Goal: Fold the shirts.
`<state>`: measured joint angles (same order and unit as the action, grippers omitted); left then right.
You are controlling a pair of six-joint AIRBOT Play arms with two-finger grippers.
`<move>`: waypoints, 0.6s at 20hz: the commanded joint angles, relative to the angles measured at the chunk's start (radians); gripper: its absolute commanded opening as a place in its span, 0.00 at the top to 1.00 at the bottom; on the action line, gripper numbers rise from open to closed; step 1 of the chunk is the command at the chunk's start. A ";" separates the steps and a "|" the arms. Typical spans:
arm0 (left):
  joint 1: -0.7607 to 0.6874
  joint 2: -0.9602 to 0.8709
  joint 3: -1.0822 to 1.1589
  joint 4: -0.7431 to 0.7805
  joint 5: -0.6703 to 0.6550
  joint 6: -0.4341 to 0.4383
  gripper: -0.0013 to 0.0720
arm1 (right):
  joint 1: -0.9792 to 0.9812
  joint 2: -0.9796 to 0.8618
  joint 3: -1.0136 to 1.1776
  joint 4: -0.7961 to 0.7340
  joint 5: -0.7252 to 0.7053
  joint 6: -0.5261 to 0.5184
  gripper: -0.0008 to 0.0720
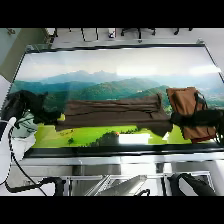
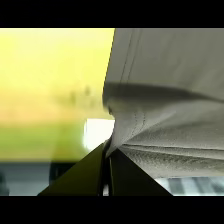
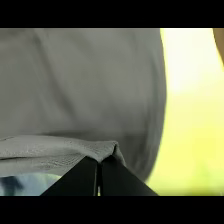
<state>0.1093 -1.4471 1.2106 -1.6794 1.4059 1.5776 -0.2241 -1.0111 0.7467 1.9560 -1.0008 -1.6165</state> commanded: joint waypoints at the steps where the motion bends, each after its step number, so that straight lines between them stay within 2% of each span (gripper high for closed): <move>1: -0.006 -0.090 0.170 0.001 -0.021 -0.028 0.96 | 0.092 -0.185 0.192 0.028 0.170 -0.006 0.96; 4: -0.039 -0.216 0.294 0.003 -0.064 -0.032 0.96 | 0.156 -0.356 0.335 0.031 0.258 -0.006 0.96; 7: -0.085 -0.343 0.414 0.003 -0.115 -0.032 0.96 | 0.186 -0.513 0.432 0.031 0.269 -0.007 0.96; 12: -0.111 -0.515 0.610 0.002 -0.067 -0.032 0.96 | 0.186 -0.628 0.451 0.014 0.298 -0.011 0.96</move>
<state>0.0120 -1.8717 1.7157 -1.6680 1.3144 1.5475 -0.0448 -1.5715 1.1732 1.9793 -0.7322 -1.6238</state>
